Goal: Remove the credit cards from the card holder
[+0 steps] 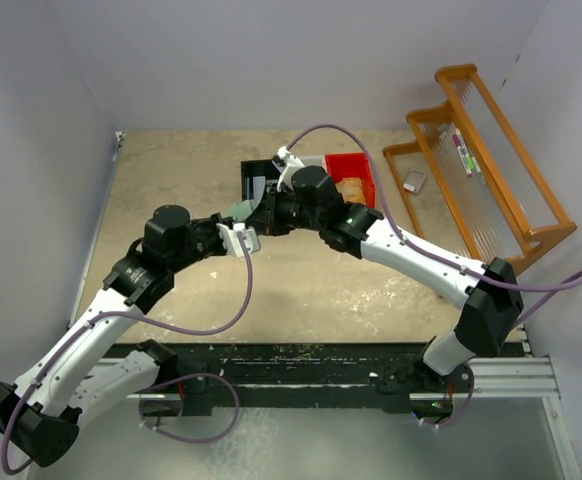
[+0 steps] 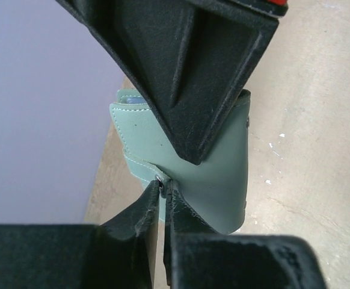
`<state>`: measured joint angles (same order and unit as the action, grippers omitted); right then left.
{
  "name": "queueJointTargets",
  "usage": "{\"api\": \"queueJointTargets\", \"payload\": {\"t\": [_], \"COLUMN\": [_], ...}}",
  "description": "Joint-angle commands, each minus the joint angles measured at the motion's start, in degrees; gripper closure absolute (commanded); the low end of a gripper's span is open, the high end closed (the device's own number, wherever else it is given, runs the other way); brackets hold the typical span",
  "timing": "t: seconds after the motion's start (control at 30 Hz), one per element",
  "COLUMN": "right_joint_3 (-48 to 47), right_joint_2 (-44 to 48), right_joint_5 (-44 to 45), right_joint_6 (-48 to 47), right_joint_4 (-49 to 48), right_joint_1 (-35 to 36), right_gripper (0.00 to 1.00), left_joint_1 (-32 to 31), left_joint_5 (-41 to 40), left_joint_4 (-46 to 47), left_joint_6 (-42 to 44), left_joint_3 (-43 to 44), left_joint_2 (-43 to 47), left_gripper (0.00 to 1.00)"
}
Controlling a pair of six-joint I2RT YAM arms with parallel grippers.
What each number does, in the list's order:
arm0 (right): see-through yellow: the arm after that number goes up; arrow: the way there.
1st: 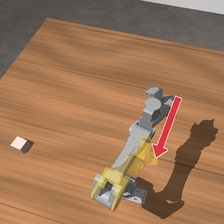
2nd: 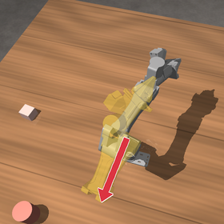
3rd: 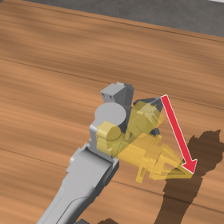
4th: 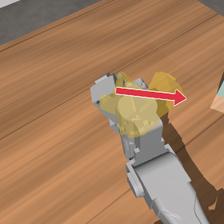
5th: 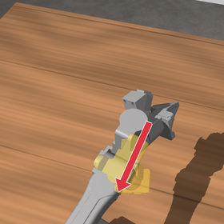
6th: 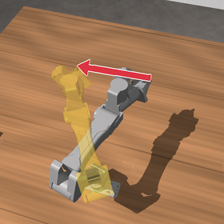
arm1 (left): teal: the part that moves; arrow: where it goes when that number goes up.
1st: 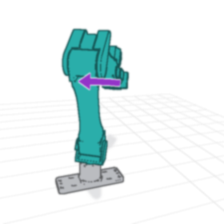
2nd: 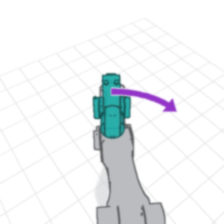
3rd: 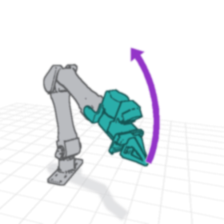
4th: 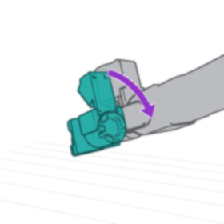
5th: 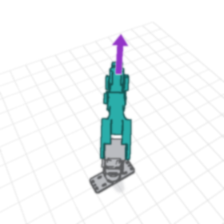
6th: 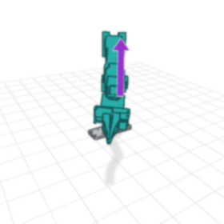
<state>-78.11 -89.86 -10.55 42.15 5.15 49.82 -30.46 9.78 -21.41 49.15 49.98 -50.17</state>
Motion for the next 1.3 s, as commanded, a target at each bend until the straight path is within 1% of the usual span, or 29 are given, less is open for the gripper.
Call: {"api": "queueJointTargets", "payload": {"t": [0.0,0.03,0.13,0.27,0.43,0.53,0.6,0.7,0.77,0.8,0.87,0.9,0.93,0.97,1.0,1.03,1.07,1.1,1.13,1.17,1.2,1.27], "right_joint_3": [-2.1,-1.8,-1.5,-0.6,1.5,2.9,4.5,9.5,13.2,14.2,15.2,15.3,15.4,15.2,15.0,14.7,14.3,13.7,12.8,11.9,11.2,9.7], "right_joint_2": [0.5,0.6,0.8,1.0,1.8,2.4,3.5,6.6,8.6,9.6,10.7,10.9,11.1,11.1,10.9,10.7,10.4,10.1,9.6,9.0,8.7,8.0], "right_joint_5": [-3.3,-3.1,-2.8,-2.8,-2.8,-2.2,-3.2,-7.2,-11.3,-11.9,-11.8,-11.6,-10.8,-9.9,-9.6,-10.0,-10.3,-9.9,-8.8,-7.5,-6.5,-4.0], "right_joint_6": [1.3,1.3,1.2,1.0,0.9,0.2,-1.5,-5.7,-9.6,-11.0,-12.7,-13.4,-13.5,-13.2,-12.9,-12.7,-12.6,-12.6,-12.9,-13.3,-13.7,-14.9], "right_joint_4": [-2.0,-2.1,-2.2,-2.5,-2.7,-3.0,-4.8,-10.9,-14.8,-15.7,-16.6,-16.9,-16.9,-16.6,-16.0,-15.4,-14.4,-13.0,-10.7,-8.4,-6.5,-3.5], "right_joint_1": [1.6,1.6,1.6,1.6,1.5,1.5,1.5,1.4,1.1,1.1,1.0,0.9,0.8,0.6,0.1,-0.4,-1.0,-1.4,-1.8,-2.4,-3.0,-3.4], "right_gripper": [1.0,1.0,1.0,1.0,1.0,1.0,1.0,1.0,1.0,1.0,0.92,0.93,0.98,1.0,1.0,1.0,1.0,1.0,1.0,1.0,1.0,1.0], "left_joint_1": [0.4,0.4,0.4,0.4,0.4,0.4,0.4,0.5,0.5,0.5,0.5,0.5,0.5,0.5,0.5,0.5,0.5,0.5,0.5,0.5,0.5,0.5], "left_joint_5": [-7.9,-8.9,-11.3,-11.8,-14.3,-14.4,-14.2,-12.9,-9.9,-6.6,-0.5,2.6,5.7,8.1,9.7,10.3,10.2,9.8,9.1,8.6,8.4,9.2], "left_joint_4": [8.9,9.1,9.6,10.8,11.7,9.8,8.1,2.7,-2.5,-6.4,-13.6,-17.8,-22.3,-25.5,-27.4,-29.7,-31.0,-31.8,-31.8,-31.8,-32.0,-33.0], "left_joint_6": [2.9,3.3,3.1,2.1,-1.0,-3.0,-4.7,-9.4,-13.3,-15.4,-19.0,-20.7,-21.9,-22.2,-22.3,-21.7,-20.8,-19.6,-18.9,-18.3,-17.9,-18.0], "left_joint_3": [-0.5,-0.5,0.1,0.6,2.2,3.8,4.9,9.5,13.6,15.9,21.4,23.7,25.4,26.8,27.7,28.3,28.4,28.3,28.1,28.2,28.5,29.7], "left_joint_2": [0.3,-0.1,-1.0,-0.8,-0.9,-1.1,-1.4,-2.6,-4.3,-5.8,-8.9,-10.5,-12.2,-13.7,-14.9,-15.7,-15.8,-15.7,-15.2,-14.6,-14.4,-14.9], "left_gripper": [0.97,1.0,1.0,1.0,1.0,1.0,1.0,1.0,1.0,1.0,1.0,1.0,1.0,1.0,1.0,0.82,0.53,0.32,0.23,0.16,0.12,0.08]}}
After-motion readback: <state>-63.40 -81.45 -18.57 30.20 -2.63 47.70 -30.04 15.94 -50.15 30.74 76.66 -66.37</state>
